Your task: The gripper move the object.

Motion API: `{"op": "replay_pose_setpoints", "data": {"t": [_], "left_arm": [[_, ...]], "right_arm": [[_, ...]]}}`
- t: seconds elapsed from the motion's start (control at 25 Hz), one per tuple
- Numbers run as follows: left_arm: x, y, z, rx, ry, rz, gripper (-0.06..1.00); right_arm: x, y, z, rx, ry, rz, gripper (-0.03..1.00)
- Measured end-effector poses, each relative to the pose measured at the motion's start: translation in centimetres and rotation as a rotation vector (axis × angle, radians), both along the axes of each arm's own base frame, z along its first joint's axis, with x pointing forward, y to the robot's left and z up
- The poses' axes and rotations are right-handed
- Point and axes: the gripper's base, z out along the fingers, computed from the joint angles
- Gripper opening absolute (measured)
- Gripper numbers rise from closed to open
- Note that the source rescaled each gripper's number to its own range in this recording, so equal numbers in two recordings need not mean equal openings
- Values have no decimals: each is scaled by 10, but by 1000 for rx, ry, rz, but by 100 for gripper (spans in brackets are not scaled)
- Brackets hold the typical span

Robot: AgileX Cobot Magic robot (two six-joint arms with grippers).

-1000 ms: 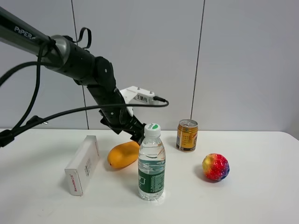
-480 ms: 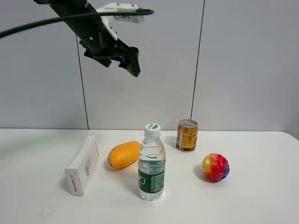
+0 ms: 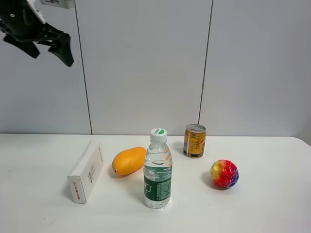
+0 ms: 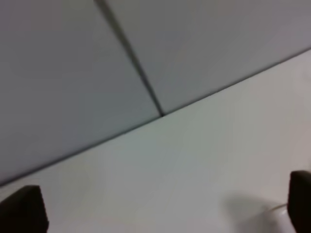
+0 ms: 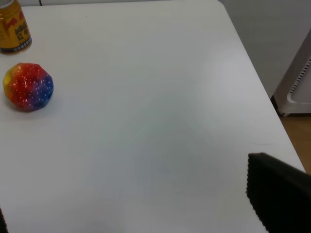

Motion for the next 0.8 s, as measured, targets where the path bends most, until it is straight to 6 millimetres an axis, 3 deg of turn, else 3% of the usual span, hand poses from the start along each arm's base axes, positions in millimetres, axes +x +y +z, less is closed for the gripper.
{"op": "replay_pose_setpoints", "data": {"t": [0.12, 0.2, 0.36, 0.6, 0.8], "left_arm": [[-17, 35, -4, 0, 10, 87, 100], [-40, 56, -4, -2, 4, 145, 100], [-106, 81, -9, -12, 6, 251, 100], [-225, 89, 1, -18, -123, 389, 100], [-305, 75, -2, -13, -262, 472, 100]], "right_arm": [[0, 0, 0, 0, 0, 0, 100], [0, 0, 0, 0, 0, 0, 100], [0, 0, 0, 0, 0, 0, 100], [0, 0, 0, 0, 0, 0, 100], [0, 0, 0, 0, 0, 0, 100]]}}
